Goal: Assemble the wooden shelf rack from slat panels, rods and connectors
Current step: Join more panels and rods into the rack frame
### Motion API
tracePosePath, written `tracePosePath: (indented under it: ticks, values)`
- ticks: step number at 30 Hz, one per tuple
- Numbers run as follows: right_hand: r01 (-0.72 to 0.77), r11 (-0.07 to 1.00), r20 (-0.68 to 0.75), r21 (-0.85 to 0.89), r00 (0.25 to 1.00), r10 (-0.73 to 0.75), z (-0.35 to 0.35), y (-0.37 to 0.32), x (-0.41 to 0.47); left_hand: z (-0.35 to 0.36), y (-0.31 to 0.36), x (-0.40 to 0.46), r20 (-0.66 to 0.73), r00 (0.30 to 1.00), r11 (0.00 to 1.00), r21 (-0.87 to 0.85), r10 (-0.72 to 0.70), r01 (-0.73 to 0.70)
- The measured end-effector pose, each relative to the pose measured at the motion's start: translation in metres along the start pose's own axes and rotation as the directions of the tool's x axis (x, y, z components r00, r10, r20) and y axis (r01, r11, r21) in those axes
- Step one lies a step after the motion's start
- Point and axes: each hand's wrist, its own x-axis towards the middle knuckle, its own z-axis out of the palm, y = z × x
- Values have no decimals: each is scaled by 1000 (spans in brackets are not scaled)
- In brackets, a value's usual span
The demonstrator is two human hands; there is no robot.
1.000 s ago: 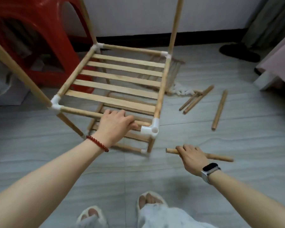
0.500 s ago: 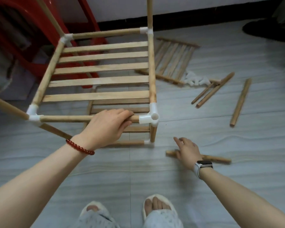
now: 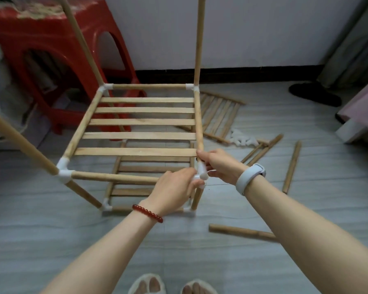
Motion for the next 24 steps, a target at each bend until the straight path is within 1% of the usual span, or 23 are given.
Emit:
tracePosePath:
  ticks: [4, 7, 10, 13, 15, 17, 19, 21, 24]
  values:
    - [-11, 998, -41, -55, 999, 9, 8, 3, 4, 0, -3, -9, 3, 999, 997, 49, 54, -54]
    - [-19, 1000, -3, -14, 1000, 19, 7, 7, 0, -3, -10, -10, -23, 998, 997, 50, 56, -55]
    - [10, 999, 19, 34, 1000, -10, 9, 13, -9, -4, -10, -12, -45, 998, 999, 19, 44, -43]
    - [91, 995, 36, -35, 995, -90, 21, 24, -21, -7, -10, -12, 25, 999, 999, -25, -23, 24]
    - [167, 977, -24, -135, 985, -172, 27, 35, -23, -11, -16, -11, 76, 997, 1000, 23, -9, 7]
    - [203, 957, -109, -206, 968, -228, 28, 43, -24, -16, -20, -12, 79, 997, 999, 46, 5, -9]
    - [215, 954, -164, -208, 954, -250, 28, 48, -25, -23, -23, -14, 57, 998, 999, 30, 14, -15]
    - [207, 961, -194, -182, 951, -241, 31, 48, -23, -27, -22, -18, 38, 999, 999, 20, 34, -35]
    - [195, 976, -210, -100, 955, -212, 40, 45, -21, -26, -21, -23, 87, 995, 999, 0, 45, -45]
